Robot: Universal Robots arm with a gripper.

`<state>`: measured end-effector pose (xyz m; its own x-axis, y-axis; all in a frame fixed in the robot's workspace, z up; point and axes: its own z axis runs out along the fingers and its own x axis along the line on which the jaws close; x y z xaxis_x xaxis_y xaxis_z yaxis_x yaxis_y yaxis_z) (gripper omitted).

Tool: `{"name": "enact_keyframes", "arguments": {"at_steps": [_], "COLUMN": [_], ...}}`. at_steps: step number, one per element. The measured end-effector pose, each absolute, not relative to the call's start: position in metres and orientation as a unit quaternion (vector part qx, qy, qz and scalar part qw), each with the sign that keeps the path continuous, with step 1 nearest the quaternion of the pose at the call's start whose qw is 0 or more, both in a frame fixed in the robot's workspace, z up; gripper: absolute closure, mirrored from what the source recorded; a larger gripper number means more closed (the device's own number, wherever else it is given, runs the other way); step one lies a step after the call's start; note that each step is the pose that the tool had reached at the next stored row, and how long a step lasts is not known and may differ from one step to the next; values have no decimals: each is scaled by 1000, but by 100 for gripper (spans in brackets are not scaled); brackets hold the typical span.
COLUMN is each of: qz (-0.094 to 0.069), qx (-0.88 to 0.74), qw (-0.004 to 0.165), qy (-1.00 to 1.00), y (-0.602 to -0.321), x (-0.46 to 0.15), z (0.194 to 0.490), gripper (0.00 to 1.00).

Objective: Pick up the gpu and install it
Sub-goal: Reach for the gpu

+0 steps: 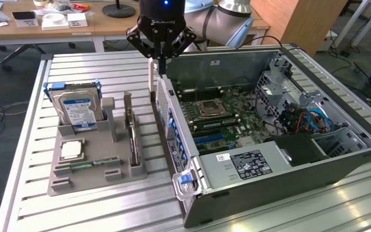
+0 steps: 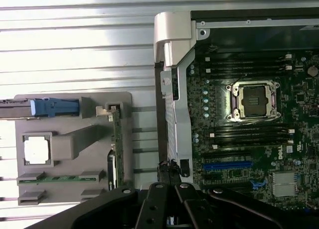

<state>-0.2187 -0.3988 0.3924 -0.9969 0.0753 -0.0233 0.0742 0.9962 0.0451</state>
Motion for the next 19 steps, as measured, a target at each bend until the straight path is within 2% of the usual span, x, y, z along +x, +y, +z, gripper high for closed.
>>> {"name": "enact_keyframes", "arguments": {"at_steps": [19], "qz": [22], "qx": [37], "qw": [13], "qy": [999], "y": [-399], "x": [-233], "z": [392], "gripper": [89]}}
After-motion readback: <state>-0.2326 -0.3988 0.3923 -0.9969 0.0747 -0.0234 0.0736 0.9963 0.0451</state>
